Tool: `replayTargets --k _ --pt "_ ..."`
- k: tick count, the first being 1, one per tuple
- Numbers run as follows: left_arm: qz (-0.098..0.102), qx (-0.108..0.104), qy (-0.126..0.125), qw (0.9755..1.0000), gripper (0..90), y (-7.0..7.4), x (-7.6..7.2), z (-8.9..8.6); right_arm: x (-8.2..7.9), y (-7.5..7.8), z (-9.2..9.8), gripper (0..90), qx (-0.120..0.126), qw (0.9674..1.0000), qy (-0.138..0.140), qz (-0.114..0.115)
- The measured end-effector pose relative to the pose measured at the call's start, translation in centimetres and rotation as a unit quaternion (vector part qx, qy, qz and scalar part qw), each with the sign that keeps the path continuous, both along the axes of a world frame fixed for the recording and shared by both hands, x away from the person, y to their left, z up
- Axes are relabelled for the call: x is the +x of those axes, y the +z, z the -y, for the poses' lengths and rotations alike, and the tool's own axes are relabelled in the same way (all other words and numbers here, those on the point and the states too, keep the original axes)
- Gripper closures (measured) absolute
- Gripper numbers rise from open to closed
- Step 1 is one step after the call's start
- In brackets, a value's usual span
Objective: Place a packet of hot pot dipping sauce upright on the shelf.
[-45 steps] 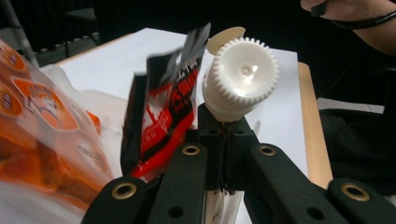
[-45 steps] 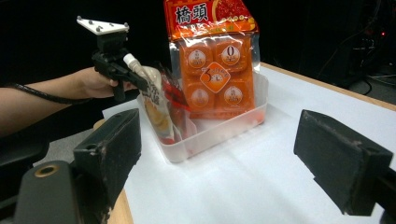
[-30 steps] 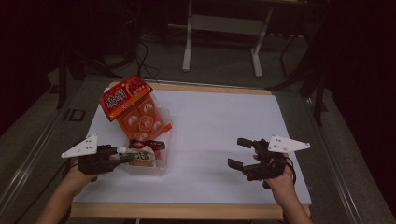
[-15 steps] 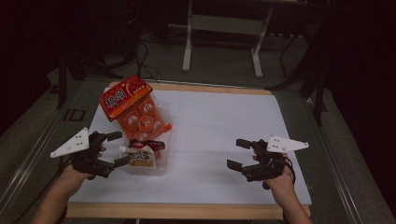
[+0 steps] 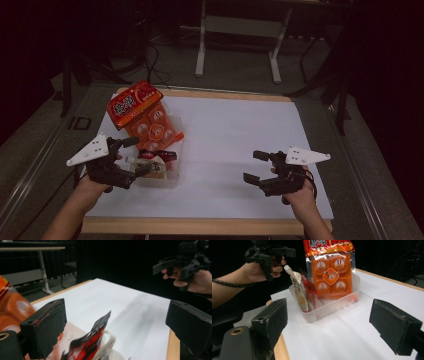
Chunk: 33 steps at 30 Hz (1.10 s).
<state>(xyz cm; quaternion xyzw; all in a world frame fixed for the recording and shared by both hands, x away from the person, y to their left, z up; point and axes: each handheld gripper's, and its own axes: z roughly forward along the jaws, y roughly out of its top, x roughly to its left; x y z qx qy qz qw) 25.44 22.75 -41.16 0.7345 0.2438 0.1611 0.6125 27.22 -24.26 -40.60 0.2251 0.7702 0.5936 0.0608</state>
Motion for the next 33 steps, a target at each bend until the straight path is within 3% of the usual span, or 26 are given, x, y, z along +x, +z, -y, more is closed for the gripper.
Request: replayTargets --k 7,20,28,33 --pt "0.006 0.009 -0.013 0.9999 3.7 0.4 -0.5 2.3 -0.4 -0.4 0.0 14.7 -0.007 1.0 0.001 -0.001" --pt "0.011 0.014 -0.066 0.9977 3.8 0.2 -1.2 6.7 -0.9 -1.8 0.0 14.7 -0.013 0.9999 -0.002 -0.01" --pt "0.003 0.016 -0.09 0.9958 3.8 -0.6 -1.8 8.7 -1.0 -2.4 0.1 14.7 -0.017 0.9998 -0.005 -0.01" --pt "-0.001 0.028 -0.1 0.9945 3.8 -1.4 -2.1 9.8 -0.9 -2.6 0.2 14.7 -0.017 0.9998 -0.007 -0.012"
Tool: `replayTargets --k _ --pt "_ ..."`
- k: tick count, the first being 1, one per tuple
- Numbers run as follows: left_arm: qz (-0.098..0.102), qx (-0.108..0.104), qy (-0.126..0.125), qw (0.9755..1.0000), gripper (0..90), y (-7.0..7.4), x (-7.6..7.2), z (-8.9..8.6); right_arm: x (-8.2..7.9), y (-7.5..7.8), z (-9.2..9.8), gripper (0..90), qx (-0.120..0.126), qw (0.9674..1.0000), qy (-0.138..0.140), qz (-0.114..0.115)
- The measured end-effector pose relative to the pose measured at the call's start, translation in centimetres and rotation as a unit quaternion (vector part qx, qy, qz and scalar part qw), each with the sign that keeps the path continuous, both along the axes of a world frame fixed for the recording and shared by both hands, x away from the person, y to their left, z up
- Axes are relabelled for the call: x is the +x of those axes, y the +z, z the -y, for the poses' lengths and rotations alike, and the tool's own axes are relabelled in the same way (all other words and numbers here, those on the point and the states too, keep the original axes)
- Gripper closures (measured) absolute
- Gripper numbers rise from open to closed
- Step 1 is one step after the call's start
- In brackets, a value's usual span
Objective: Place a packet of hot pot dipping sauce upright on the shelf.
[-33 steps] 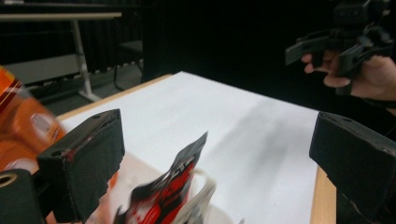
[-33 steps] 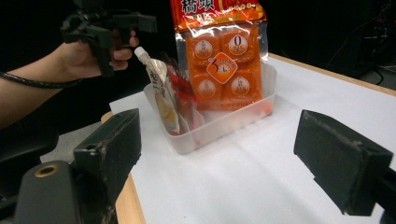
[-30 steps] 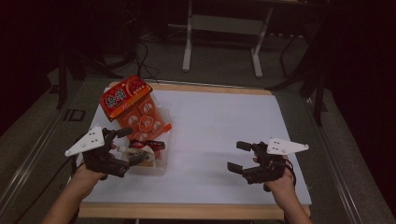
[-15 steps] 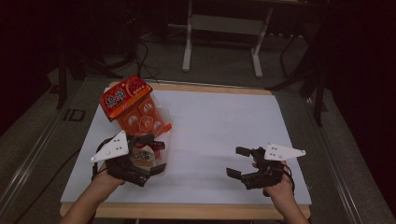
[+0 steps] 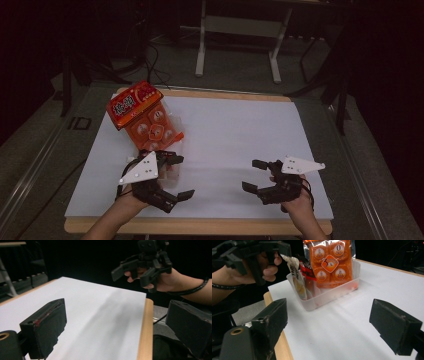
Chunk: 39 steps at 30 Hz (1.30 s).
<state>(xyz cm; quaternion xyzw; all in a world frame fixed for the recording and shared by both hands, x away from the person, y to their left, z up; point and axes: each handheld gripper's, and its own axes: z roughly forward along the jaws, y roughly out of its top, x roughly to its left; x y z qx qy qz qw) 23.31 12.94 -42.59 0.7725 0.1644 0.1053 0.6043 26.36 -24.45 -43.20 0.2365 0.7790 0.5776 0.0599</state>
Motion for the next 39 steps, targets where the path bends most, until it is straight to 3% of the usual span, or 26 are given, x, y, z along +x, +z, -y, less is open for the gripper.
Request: replayTargets --k 5,13,39 --pt "0.001 0.007 -0.008 0.9999 3.8 -0.5 -0.2 0.7 0.1 -0.2 0.1 14.7 -0.001 1.0 -0.003 -0.001" --pt "-0.016 0.009 -0.024 0.9996 3.9 -2.0 -0.4 1.8 0.2 -0.6 0.3 14.7 -0.004 1.0 -0.007 -0.002" --pt "-0.048 0.037 -0.036 0.9975 3.9 -6.1 -0.8 3.1 0.7 -2.0 0.2 14.7 -0.022 0.9997 -0.004 -0.005"
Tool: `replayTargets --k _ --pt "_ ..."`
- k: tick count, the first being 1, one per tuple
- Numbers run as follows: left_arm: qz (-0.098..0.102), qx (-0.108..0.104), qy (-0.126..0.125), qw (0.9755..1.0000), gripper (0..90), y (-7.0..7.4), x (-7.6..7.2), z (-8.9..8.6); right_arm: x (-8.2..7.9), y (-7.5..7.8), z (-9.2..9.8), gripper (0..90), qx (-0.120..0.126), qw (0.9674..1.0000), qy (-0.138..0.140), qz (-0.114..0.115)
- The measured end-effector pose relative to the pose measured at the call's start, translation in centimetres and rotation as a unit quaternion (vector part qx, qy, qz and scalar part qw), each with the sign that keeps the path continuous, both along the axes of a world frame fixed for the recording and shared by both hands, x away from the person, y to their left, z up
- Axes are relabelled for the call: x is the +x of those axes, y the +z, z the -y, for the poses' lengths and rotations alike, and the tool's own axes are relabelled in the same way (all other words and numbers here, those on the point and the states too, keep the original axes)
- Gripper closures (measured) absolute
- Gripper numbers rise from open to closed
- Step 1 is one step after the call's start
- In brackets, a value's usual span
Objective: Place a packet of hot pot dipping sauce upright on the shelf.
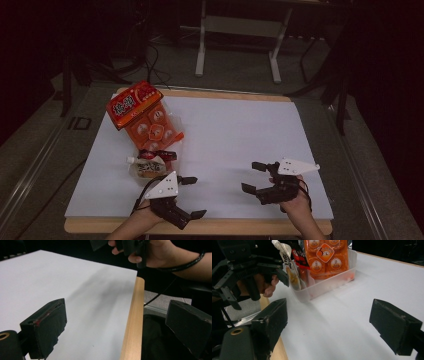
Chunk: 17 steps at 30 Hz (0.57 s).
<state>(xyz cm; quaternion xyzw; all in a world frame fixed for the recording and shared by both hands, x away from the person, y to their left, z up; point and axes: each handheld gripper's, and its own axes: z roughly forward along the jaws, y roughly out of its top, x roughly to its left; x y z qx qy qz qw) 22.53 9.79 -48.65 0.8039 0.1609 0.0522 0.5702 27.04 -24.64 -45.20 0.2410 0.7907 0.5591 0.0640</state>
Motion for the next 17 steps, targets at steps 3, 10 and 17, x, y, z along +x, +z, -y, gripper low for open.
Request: replayTargets --k 3,10,17 --pt "0.0 0.002 -0.002 1.0 3.9 -0.39 -0.01 0.11 -0.03 -0.09 -0.03 14.7 -0.003 1.0 0.001 -0.001" --pt "-0.001 0.011 -0.001 0.9999 4.0 -0.96 -0.04 0.28 0.06 -0.17 0.14 14.7 -0.002 1.0 0.0 -0.001" --pt "0.002 0.015 -0.002 0.9999 4.0 -1.06 -0.06 0.35 0.04 -0.2 0.16 14.7 -0.003 1.0 -0.001 -0.001"
